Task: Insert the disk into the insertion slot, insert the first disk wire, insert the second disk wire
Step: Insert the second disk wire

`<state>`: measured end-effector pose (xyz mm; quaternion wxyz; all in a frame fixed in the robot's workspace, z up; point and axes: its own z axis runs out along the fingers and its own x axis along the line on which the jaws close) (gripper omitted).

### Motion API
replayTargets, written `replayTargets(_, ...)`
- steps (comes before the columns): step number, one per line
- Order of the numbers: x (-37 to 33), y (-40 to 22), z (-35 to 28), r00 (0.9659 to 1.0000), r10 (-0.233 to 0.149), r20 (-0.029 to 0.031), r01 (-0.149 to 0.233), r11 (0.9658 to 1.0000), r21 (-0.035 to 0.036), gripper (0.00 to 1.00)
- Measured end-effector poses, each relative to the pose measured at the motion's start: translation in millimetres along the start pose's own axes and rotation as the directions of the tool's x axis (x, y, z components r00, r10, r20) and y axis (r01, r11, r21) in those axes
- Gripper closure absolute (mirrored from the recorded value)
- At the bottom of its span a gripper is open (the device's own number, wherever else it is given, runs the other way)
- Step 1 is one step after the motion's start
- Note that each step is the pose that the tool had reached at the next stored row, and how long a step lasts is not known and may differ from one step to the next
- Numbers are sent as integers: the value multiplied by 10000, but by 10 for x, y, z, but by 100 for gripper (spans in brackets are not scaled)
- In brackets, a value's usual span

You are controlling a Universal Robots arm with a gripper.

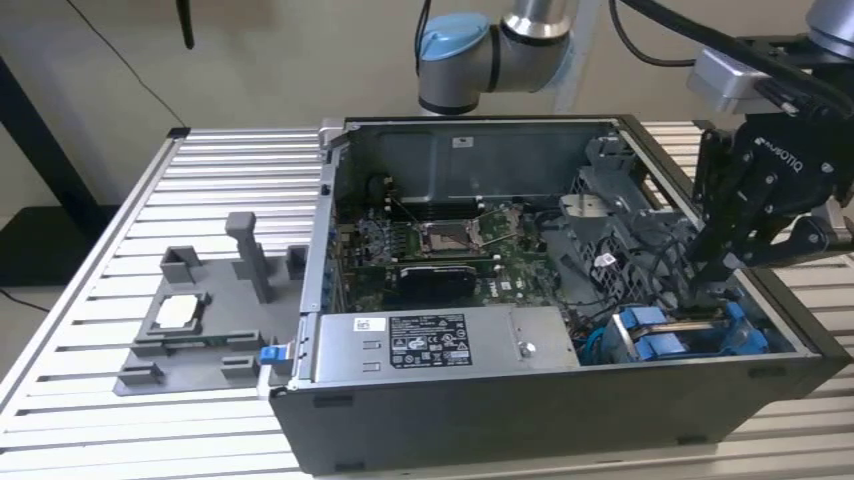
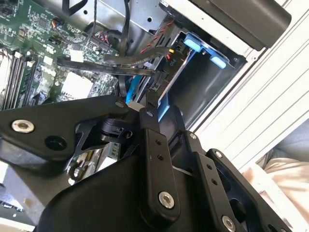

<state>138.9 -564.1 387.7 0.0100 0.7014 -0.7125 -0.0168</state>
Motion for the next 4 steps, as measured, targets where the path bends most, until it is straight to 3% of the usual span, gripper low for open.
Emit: replayTargets(4, 0, 1, -11, 10000, 0, -3, 0, 10000, 0, 70)
